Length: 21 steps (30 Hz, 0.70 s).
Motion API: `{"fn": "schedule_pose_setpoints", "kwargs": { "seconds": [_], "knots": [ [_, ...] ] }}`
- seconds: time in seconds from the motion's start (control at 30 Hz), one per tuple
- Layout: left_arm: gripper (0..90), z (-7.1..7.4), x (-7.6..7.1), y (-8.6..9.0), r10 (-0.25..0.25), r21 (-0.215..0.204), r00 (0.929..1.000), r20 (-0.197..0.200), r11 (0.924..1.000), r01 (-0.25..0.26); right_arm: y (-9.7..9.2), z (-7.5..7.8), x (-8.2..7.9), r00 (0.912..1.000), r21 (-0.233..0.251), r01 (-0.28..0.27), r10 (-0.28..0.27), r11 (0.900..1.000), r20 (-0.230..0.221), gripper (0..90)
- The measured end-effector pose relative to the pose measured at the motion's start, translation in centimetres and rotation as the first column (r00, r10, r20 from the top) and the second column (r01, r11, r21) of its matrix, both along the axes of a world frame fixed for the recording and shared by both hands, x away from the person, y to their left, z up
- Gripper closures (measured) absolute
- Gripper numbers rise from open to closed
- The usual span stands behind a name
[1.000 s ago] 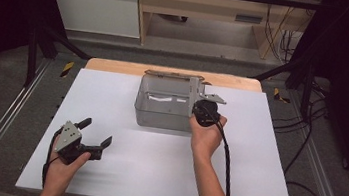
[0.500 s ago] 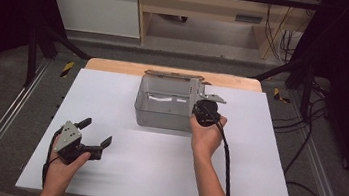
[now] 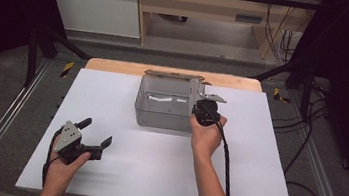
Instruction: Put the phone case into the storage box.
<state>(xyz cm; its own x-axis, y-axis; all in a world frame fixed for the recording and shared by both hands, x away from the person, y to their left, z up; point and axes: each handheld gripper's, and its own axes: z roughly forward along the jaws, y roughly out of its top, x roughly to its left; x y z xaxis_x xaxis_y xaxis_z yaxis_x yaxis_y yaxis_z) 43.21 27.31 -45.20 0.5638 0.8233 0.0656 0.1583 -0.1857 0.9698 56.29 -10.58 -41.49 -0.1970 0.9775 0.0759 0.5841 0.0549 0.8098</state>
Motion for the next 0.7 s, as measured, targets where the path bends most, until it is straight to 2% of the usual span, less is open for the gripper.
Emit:
{"fn": "schedule_pose_setpoints", "kwargs": {
  "seconds": [0.7],
  "knots": [
    [4.1,0.00,0.01,-0.01,0.000,0.000,1.0000,0.000,1.0000,0.000,0.04,-0.20,0.16,0.9999,0.002,-0.005,0.005,1.0000,-0.016,81.2]
  ]
}}
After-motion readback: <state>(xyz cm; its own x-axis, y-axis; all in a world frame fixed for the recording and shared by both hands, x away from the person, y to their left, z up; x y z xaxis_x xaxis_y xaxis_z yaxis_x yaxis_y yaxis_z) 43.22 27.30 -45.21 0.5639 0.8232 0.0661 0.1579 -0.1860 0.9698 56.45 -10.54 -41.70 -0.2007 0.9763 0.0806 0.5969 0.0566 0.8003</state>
